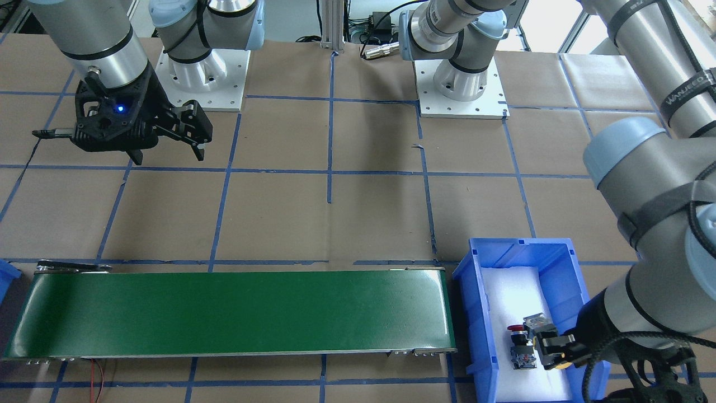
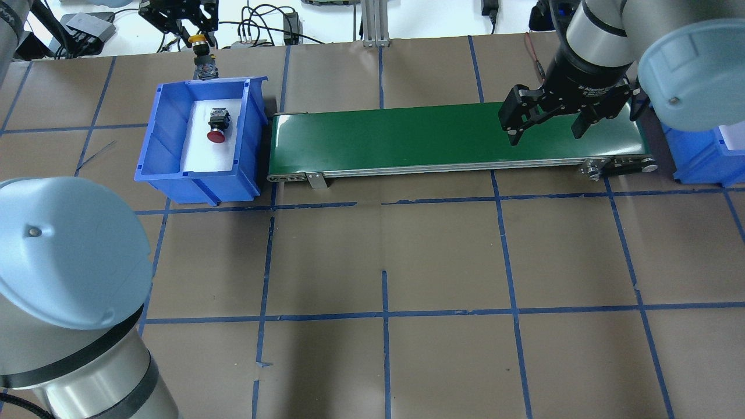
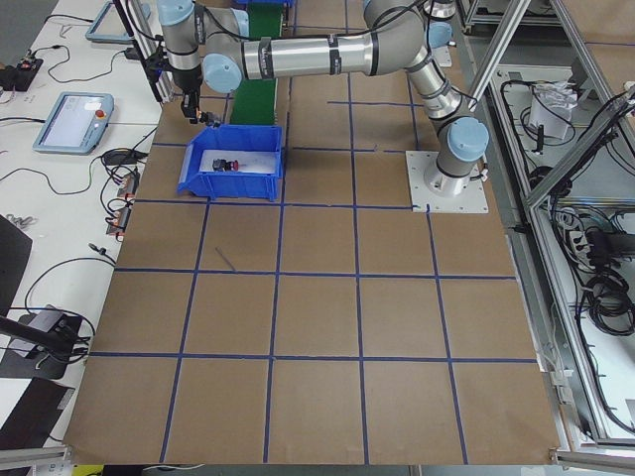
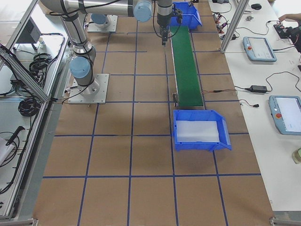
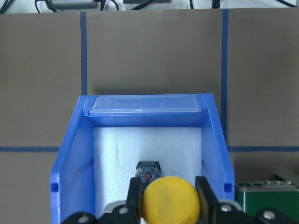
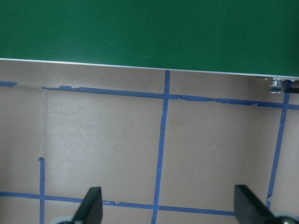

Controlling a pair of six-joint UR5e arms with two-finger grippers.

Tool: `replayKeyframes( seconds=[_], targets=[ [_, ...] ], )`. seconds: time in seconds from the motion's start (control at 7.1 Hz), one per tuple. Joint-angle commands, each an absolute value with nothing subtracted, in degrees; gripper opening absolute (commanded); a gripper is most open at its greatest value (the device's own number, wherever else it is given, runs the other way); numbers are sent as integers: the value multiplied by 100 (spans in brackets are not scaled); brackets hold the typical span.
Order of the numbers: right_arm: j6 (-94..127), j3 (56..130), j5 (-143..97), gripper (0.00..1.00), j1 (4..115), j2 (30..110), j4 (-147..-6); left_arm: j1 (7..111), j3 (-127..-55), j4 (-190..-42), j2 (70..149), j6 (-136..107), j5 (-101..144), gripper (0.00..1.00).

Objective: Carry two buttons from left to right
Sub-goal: 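Carry the yellow button to the conveyor and release it there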

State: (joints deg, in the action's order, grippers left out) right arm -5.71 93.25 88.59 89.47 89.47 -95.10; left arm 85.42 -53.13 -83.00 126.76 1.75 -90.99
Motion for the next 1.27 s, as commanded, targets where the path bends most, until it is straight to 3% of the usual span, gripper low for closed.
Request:
replayKeyframes(
  seconds=[0.0, 0.28, 0.7, 1.13],
  targets=[
    [-571, 9325, 8859, 100, 8947, 8947, -9510, 9304, -5335, -8350, 12655, -891, -9079, 25],
    [-571, 9325, 8859, 100, 8947, 8947, -9510, 9614, -5518, -8036, 12875, -1388, -9079, 24],
    [-571, 9325, 8859, 100, 8947, 8947, -9510, 9975, -6466, -7122, 12973, -1907, -9079, 24],
    [-571, 9325, 8859, 100, 8947, 8947, -9510, 10002, -6557, -7110, 12964, -2100, -9097, 24]
  ],
)
